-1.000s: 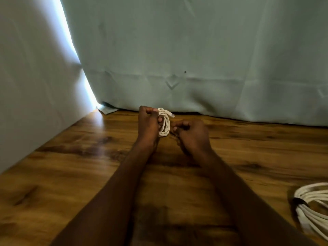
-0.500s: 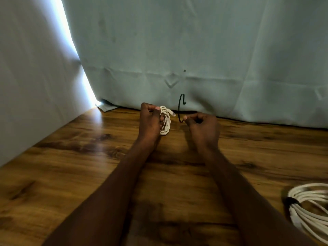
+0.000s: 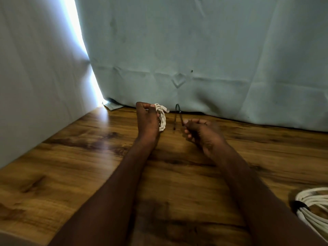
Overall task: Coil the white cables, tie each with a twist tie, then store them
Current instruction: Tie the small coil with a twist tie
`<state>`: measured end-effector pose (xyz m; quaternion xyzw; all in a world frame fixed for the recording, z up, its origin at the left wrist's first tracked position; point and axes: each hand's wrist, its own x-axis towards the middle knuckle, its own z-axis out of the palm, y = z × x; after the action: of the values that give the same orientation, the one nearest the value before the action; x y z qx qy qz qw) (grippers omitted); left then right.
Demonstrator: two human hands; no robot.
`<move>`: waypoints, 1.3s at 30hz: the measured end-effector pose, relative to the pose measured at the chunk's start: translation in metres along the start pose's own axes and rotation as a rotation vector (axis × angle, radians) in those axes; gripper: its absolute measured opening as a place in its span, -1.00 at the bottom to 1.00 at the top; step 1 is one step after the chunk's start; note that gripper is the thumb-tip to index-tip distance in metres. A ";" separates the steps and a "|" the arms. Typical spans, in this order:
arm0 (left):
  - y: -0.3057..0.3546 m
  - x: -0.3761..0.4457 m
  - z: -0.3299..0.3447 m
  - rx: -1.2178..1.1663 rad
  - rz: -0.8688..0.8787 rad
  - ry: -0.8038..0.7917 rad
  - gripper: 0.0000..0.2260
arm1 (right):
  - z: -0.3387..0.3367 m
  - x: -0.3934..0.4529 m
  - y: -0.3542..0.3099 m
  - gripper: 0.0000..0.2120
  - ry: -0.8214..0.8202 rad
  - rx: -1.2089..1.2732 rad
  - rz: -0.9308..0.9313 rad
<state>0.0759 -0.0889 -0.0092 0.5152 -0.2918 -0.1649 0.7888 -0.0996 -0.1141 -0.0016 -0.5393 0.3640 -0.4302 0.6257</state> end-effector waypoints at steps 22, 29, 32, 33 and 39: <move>0.015 -0.033 0.012 0.206 0.160 -0.521 -0.95 | 0.015 -0.005 0.005 -0.87 0.058 0.090 0.107; 0.015 -0.044 0.019 0.194 0.220 -0.562 -0.87 | 0.017 0.004 0.009 -0.85 0.042 0.242 0.279; 0.016 -0.054 0.025 0.163 0.250 -0.598 -0.84 | 0.021 0.006 0.013 -0.86 0.224 0.336 0.275; 0.017 -0.056 0.027 0.133 0.248 -0.595 -0.81 | 0.022 0.006 0.012 -0.89 0.236 0.354 0.285; 0.015 -0.058 0.032 0.059 0.101 -0.503 -0.77 | 0.024 0.005 0.010 -0.76 0.254 0.477 0.280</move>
<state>0.0097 -0.0731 -0.0032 0.4655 -0.5089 -0.2395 0.6833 -0.0746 -0.1093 -0.0075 -0.2635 0.3987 -0.4771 0.7376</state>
